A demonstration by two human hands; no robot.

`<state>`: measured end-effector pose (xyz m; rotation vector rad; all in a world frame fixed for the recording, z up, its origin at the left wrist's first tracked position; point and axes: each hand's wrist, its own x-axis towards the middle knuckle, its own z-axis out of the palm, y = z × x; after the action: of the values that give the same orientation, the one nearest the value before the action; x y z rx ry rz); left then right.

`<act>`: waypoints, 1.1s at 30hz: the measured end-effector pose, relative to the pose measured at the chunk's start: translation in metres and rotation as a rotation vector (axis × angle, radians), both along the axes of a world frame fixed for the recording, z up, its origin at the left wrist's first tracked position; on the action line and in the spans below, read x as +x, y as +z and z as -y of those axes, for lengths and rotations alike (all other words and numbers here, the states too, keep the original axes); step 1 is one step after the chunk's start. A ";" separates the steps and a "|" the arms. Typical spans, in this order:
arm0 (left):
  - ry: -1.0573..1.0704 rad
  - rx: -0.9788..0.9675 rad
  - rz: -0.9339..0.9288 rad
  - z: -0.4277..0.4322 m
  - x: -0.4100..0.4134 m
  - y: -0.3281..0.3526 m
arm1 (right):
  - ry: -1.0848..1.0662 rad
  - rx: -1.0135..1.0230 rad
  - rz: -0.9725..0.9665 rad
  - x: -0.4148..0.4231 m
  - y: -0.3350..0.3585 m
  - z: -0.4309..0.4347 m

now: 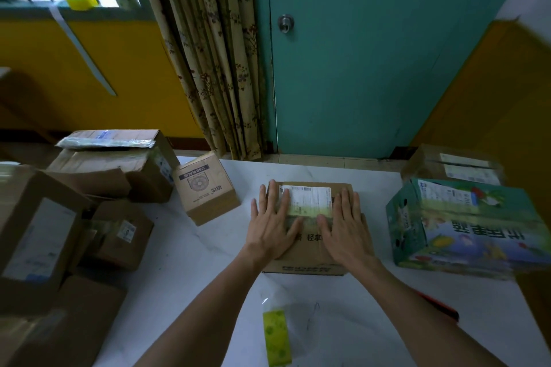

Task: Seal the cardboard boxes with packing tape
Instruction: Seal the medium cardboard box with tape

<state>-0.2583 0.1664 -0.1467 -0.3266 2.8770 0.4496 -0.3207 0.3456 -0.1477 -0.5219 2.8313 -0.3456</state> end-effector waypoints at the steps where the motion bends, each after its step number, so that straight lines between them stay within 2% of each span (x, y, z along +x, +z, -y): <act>1: 0.029 -0.024 0.007 -0.001 0.002 0.000 | -0.002 -0.001 -0.008 0.001 0.000 0.000; 5: 0.076 -0.032 0.019 -0.011 0.004 -0.003 | 0.000 0.009 0.004 -0.001 0.001 0.002; 10: 0.069 -0.046 0.059 -0.009 -0.001 -0.004 | 0.026 0.118 0.043 -0.005 0.003 0.006; 13: 0.123 0.154 -0.052 -0.006 0.005 0.000 | 0.005 0.110 0.027 -0.001 0.004 0.004; 15: 0.357 0.376 -0.290 -0.004 0.022 -0.002 | -0.035 -0.060 -0.117 0.015 0.002 -0.002; 17: 0.691 0.511 -0.472 -0.003 0.051 -0.008 | -0.048 -0.382 -0.301 0.047 0.001 -0.009; 18: 0.823 0.547 -0.481 -0.003 0.068 -0.014 | -0.031 -0.535 -0.379 0.069 -0.002 -0.012; 20: 1.028 0.607 -0.318 -0.004 0.106 -0.042 | -0.039 -0.728 -0.393 0.120 -0.020 -0.011; 21: 1.099 0.627 -0.175 -0.005 0.124 -0.056 | -0.082 -0.774 -0.289 0.143 -0.030 -0.006; 23: 1.126 0.662 0.102 -0.010 0.154 -0.084 | -0.283 -0.763 0.042 0.176 -0.055 0.007; 25: 1.163 0.785 0.206 -0.015 0.170 -0.105 | -0.493 -0.657 0.472 0.193 -0.069 0.018; 26: 1.179 0.845 0.214 -0.019 0.172 -0.107 | -0.495 -0.567 0.611 0.198 -0.074 0.019; 28: 1.197 0.966 0.196 -0.022 0.167 -0.098 | -0.460 -0.439 0.786 0.200 -0.070 0.021; 30: 1.197 1.065 0.223 -0.021 0.160 -0.091 | -0.481 -0.424 0.851 0.197 -0.068 0.023; 33: 1.169 1.122 0.348 -0.017 0.155 -0.083 | -0.507 -0.610 0.946 0.196 -0.063 0.028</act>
<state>-0.1032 0.1834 -0.2297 -1.5483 1.4265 1.7566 -0.1251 0.3175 -0.2112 0.2540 1.8443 -1.1909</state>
